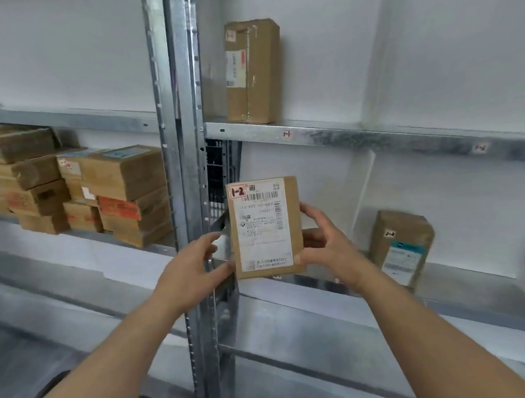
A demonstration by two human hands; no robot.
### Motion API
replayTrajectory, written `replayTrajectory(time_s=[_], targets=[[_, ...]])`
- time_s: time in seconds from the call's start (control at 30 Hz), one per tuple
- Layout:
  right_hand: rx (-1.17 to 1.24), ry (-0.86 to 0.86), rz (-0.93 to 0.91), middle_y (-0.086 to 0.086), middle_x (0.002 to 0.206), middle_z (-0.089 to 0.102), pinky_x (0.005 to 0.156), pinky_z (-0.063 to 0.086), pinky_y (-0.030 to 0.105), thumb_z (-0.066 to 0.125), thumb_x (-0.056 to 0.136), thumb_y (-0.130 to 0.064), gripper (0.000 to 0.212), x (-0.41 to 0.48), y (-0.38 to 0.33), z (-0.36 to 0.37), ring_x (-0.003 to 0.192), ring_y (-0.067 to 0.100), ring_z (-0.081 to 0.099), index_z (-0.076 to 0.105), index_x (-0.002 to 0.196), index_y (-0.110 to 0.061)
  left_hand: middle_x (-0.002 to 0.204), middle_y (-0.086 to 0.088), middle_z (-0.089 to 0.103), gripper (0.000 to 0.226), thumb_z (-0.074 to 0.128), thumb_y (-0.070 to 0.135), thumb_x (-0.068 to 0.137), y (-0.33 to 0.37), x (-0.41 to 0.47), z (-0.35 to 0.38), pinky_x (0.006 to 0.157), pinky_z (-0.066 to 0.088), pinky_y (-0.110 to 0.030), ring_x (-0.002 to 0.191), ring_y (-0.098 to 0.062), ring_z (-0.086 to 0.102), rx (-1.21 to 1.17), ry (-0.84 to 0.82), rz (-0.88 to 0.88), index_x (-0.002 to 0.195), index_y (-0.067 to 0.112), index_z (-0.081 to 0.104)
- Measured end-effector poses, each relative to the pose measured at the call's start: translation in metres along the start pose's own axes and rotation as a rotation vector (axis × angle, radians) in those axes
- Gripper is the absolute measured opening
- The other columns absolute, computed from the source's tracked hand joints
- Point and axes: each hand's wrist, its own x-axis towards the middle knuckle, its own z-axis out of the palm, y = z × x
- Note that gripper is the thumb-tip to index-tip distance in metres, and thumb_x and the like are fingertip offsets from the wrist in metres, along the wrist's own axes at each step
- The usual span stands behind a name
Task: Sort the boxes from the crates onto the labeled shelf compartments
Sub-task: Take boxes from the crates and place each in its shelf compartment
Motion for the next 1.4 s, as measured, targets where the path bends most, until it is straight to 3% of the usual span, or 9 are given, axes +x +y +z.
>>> replayTrajectory(time_s=[0.13,0.27,0.37,0.5,0.7,0.83,1.0,1.13,1.4], targets=[[-0.029,0.063,-0.024,-0.006,0.114,0.067,0.073,0.051,0.015,0.073,0.078,-0.002,0.083,-0.031,-0.006,-0.049,0.103,0.007,0.064,0.031,0.126,-0.056,0.134,0.007,0.054,0.069,0.065,0.049,0.083,0.048,0.004,0.019,0.096,0.048,-0.036,0.117,-0.008,0.052,0.054,0.001,0.108,0.142,0.031,0.036],[-0.039,0.137,-0.041,-0.008,0.113,0.070,0.094,0.050,0.034,0.078,0.068,-0.013,0.086,-0.062,-0.009,-0.091,0.107,0.009,0.064,0.034,0.126,-0.058,0.134,0.008,0.053,0.070,0.064,0.051,0.082,0.091,0.004,0.041,0.097,0.047,-0.037,0.119,-0.008,0.051,0.055,0.006,0.167,0.143,0.033,0.035],[-0.019,0.174,-0.053,-0.007,0.108,0.072,0.095,0.051,0.037,0.075,0.062,-0.015,0.090,-0.084,-0.008,-0.122,0.104,0.009,0.066,0.036,0.131,-0.055,0.133,0.006,0.054,0.071,0.064,0.053,0.082,0.123,0.006,0.058,0.097,0.046,-0.035,0.120,-0.009,0.050,0.074,0.009,0.235,0.143,0.030,0.036],[-0.031,0.211,-0.075,-0.003,0.110,0.071,0.089,0.054,0.032,0.072,0.062,-0.011,0.094,-0.109,-0.008,-0.165,0.104,0.013,0.066,0.033,0.140,-0.045,0.135,0.006,0.053,0.072,0.060,0.058,0.081,0.166,0.010,0.082,0.096,0.048,-0.037,0.121,-0.008,0.050,0.128,-0.002,0.322,0.143,0.032,0.034],[-0.122,0.358,-0.112,-0.004,0.108,0.069,0.090,0.052,0.035,0.074,0.076,-0.001,0.087,-0.136,-0.017,-0.233,0.106,0.012,0.064,0.033,0.137,-0.048,0.139,0.006,0.049,0.072,0.057,0.061,0.083,0.235,0.027,0.111,0.095,0.048,-0.037,0.123,-0.011,0.049,0.189,0.010,0.442,0.144,0.034,0.030],[-0.163,0.425,-0.150,-0.007,0.105,0.069,0.078,0.050,0.020,0.073,0.078,0.000,0.085,-0.136,-0.029,-0.274,0.097,0.004,0.066,0.033,0.133,-0.052,0.143,0.005,0.045,0.072,0.054,0.061,0.084,0.282,0.049,0.117,0.098,0.046,-0.039,0.127,-0.016,0.046,0.251,0.063,0.488,0.146,0.032,0.029],[-0.195,0.481,-0.190,-0.002,0.108,0.071,0.093,0.051,0.035,0.070,0.078,0.002,0.087,-0.120,-0.038,-0.315,0.103,0.011,0.067,0.034,0.138,-0.050,0.142,0.003,0.047,0.070,0.052,0.061,0.085,0.318,0.085,0.116,0.095,0.045,-0.037,0.126,-0.018,0.047,0.343,0.157,0.562,0.145,0.031,0.031],[-0.232,0.528,-0.200,0.001,0.111,0.069,0.097,0.050,0.038,0.069,0.080,0.001,0.087,-0.099,-0.043,-0.338,0.104,0.013,0.066,0.031,0.142,-0.047,0.133,-0.001,0.051,0.067,0.053,0.058,0.086,0.334,0.120,0.117,0.088,0.046,-0.036,0.120,-0.022,0.050,0.385,0.175,0.585,0.143,0.028,0.033],[-0.253,0.600,-0.197,-0.003,0.108,0.068,0.076,0.046,0.016,0.068,0.081,-0.003,0.086,-0.036,-0.052,-0.376,0.099,0.007,0.066,0.028,0.143,-0.046,0.138,0.000,0.048,0.064,0.050,0.054,0.090,0.358,0.193,0.121,0.096,0.041,-0.035,0.126,-0.019,0.045,0.210,0.118,0.566,0.145,0.027,0.032]])
